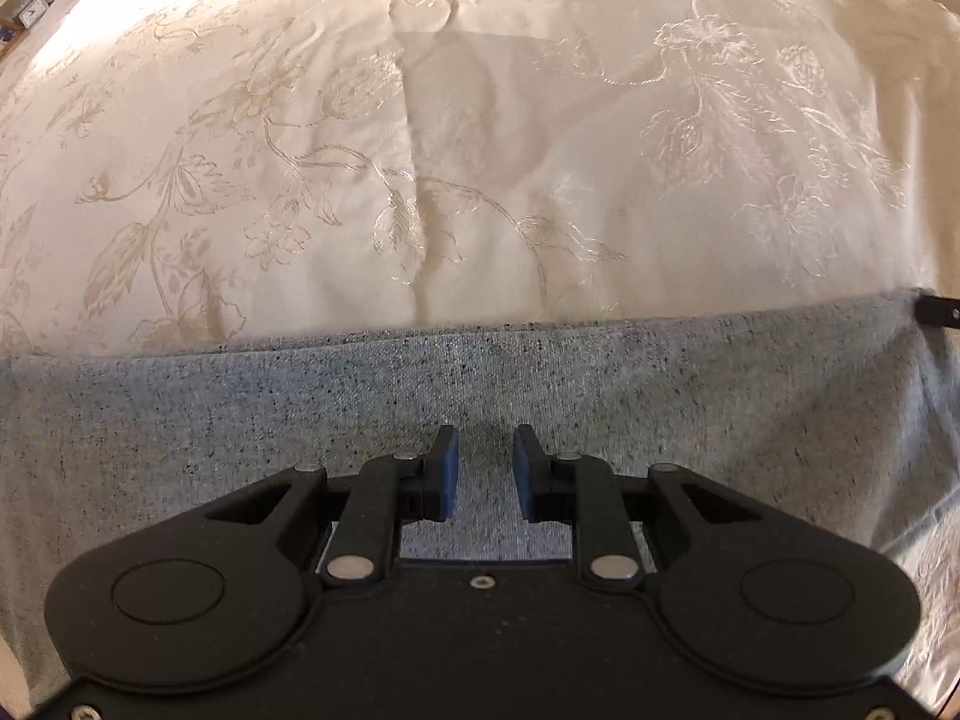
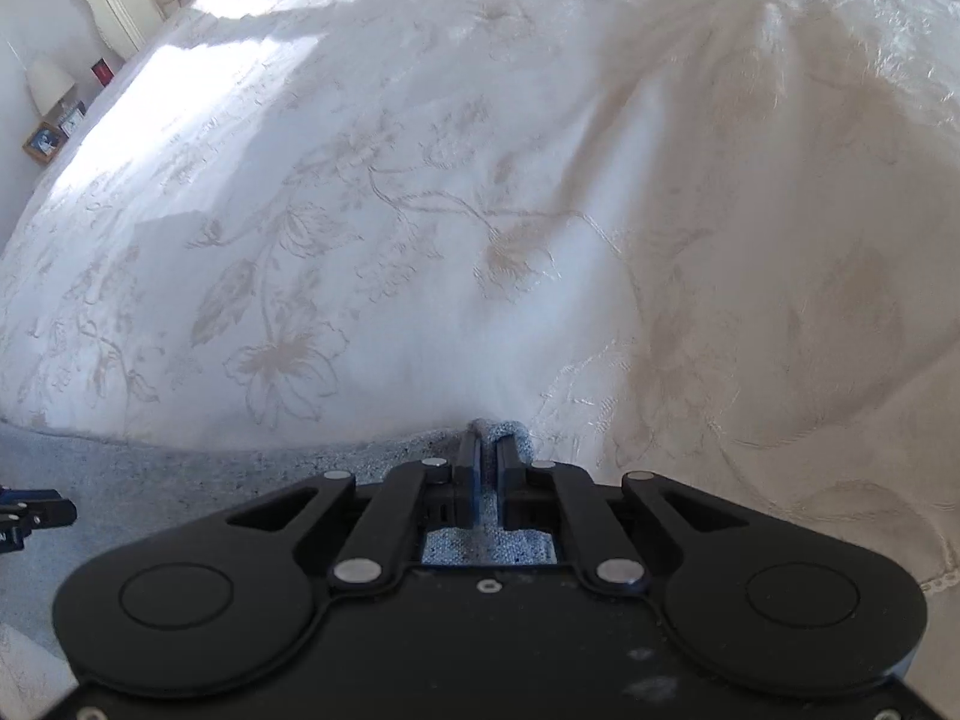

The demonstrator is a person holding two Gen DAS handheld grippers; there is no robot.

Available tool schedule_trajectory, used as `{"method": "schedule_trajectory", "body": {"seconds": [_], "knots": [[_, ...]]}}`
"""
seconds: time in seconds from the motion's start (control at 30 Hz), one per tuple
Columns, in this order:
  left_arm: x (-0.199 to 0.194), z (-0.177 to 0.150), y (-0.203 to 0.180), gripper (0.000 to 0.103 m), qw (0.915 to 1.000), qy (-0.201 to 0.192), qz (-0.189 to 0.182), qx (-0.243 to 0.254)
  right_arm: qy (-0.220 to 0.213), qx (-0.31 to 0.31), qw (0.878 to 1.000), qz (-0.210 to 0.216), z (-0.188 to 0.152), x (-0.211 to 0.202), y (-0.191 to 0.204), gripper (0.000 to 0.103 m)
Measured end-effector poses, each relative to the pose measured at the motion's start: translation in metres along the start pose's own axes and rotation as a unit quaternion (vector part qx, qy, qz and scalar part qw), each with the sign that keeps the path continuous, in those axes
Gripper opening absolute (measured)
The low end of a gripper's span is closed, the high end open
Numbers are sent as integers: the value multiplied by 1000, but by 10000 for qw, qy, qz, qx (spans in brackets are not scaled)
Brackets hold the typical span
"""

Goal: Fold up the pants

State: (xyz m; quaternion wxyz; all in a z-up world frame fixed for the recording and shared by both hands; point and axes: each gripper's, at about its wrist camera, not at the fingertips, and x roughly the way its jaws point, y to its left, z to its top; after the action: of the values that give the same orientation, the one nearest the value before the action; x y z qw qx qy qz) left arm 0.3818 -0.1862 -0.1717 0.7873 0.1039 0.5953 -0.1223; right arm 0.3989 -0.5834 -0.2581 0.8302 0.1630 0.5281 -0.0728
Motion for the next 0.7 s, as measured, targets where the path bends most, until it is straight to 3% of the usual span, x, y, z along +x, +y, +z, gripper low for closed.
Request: {"method": "schedule_trajectory", "body": {"seconds": [0.1, 0.23, 0.3, 0.37, 0.47, 0.57, 0.7], "knots": [[26, 7, 2, 32, 9996, 220, 169, -103, -237, 199, 9995, -104, -9, -18, -11, 21], [33, 9, 0, 32, 9995, 214, 232, -63, -261, 204, 9995, 16, -34, -52, -24, 22], [34, 9, -3, 32, 9994, 196, 288, 50, -112, 69, 9999, 95, -51, -58, -23, 22], [34, 9, -5, 32, 9992, 181, 333, 157, 209, -126, 9996, -105, -70, -49, -19, 22], [25, 7, -12, 32, 9990, 141, 374, 219, 561, -120, 9976, -386, -99, -36, -20, 22], [1, 6, -14, 32, 9991, -87, 381, 167, 415, 370, 9977, -376, -114, -48, -24, 22], [-31, -14, -20, 32, 9994, -225, 5, 268, 156, 812, 9962, -259, -129, -69, -23, 23]]}}
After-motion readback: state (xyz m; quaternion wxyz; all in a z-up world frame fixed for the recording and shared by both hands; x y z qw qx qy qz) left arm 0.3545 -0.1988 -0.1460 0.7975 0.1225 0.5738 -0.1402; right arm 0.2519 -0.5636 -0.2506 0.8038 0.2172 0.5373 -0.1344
